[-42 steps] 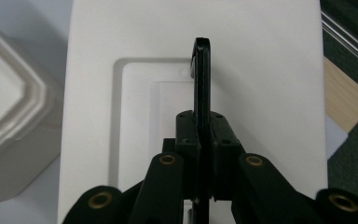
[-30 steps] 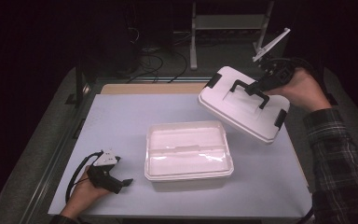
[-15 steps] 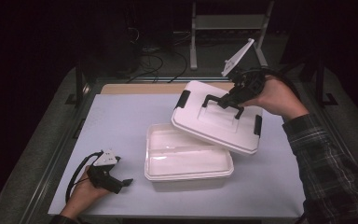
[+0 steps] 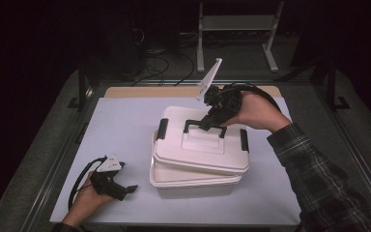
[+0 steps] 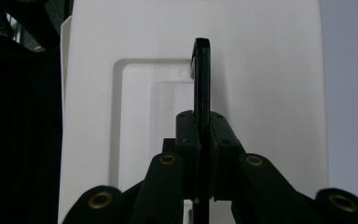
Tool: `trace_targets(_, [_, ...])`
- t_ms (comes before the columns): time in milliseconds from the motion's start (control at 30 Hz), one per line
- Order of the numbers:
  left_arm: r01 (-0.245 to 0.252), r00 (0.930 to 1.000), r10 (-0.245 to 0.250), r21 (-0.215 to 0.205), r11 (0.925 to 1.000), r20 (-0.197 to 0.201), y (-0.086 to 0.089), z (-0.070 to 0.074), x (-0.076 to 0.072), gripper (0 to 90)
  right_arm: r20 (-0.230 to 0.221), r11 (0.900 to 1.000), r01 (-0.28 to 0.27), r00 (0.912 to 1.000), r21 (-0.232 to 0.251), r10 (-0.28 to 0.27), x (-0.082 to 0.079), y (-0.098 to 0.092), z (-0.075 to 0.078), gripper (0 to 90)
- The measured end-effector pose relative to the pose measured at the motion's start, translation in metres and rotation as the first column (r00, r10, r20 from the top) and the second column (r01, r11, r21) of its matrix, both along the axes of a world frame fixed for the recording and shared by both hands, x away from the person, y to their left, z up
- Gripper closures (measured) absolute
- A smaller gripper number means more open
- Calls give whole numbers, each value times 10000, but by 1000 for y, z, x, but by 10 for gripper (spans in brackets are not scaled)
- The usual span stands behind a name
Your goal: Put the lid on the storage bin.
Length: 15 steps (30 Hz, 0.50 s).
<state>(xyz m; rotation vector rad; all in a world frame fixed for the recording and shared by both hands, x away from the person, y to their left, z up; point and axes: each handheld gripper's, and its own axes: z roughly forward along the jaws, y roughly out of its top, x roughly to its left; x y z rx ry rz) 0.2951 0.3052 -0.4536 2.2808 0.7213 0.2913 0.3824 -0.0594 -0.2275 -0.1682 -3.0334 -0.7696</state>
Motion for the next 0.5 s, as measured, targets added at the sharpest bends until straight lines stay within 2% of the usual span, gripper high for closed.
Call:
trace_targets(200, [2, 10000, -2, 7, 10000, -2, 0, 0, 0, 0, -150, 9973, -714, 9974, -143, 711, -3, 19, -9, 845])
trace_targets(367, [3, 10000, -3, 0, 10000, 0, 0, 0, 0, 0, -366, 9913, -1259, 9916, -395, 1244, -6, 32, -17, 845])
trace_targets(500, [5, 10000, -5, 3, 10000, 0, 0, 0, 0, 0, -488, 9882, -1398, 9894, -620, 1369, -7, 36, -23, 845])
